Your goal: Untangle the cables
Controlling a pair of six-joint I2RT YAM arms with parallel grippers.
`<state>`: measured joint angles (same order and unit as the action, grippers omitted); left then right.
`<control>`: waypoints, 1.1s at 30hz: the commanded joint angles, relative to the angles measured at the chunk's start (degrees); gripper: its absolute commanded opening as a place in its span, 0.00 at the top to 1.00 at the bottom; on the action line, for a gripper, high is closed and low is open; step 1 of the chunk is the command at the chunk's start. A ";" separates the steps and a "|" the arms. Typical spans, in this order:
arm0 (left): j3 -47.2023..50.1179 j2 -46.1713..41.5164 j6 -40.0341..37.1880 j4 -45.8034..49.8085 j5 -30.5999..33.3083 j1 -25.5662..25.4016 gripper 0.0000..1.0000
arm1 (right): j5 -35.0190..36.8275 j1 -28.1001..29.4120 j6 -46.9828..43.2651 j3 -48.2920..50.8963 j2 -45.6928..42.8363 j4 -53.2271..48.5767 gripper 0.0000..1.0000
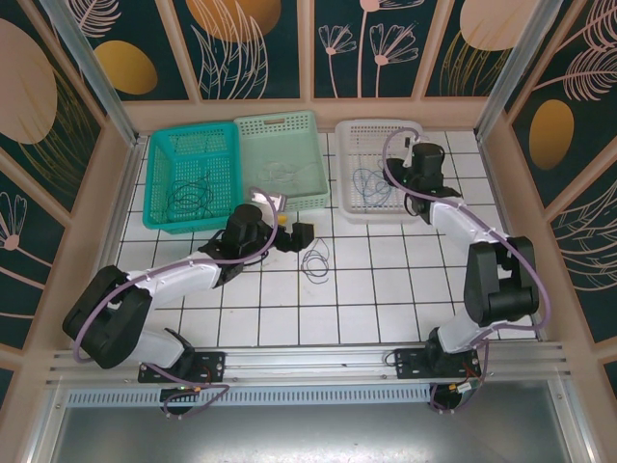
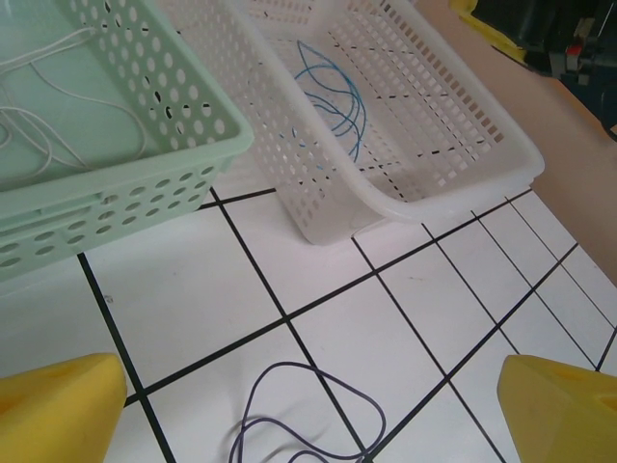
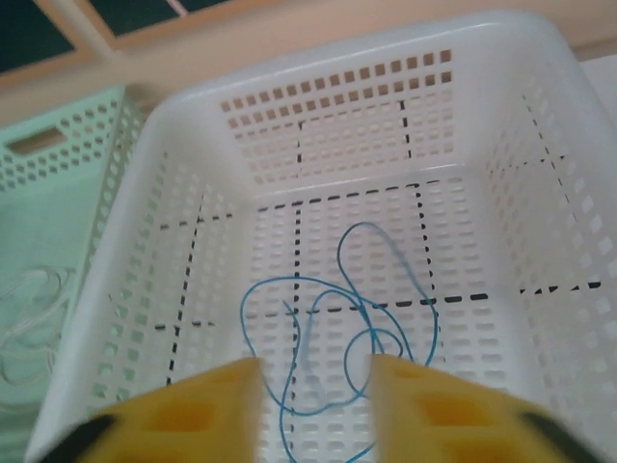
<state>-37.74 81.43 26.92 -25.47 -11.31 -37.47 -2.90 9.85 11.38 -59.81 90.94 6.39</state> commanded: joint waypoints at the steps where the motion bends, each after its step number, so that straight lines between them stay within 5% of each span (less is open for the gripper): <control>1: -1.49 0.54 -0.15 -0.37 0.59 -0.23 0.01 | -2.93 -1.91 0.49 -3.54 0.93 -3.95 0.41; 10: -2.62 2.33 -0.75 2.18 0.76 -0.22 0.02 | -4.73 0.63 -2.89 1.69 -8.78 -5.02 0.33; 18: -0.72 -1.52 0.14 2.39 5.60 -0.23 0.01 | -4.40 14.82 -2.76 10.89 -16.67 -6.36 0.38; 33: 2.31 -4.89 2.45 2.12 8.74 -0.23 0.02 | -10.52 26.70 0.84 17.17 -8.11 -6.09 0.40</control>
<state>-36.01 78.74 28.69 -22.85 -4.25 -37.47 -10.72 34.98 11.25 -42.35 81.10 -0.38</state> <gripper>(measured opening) 0.986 0.599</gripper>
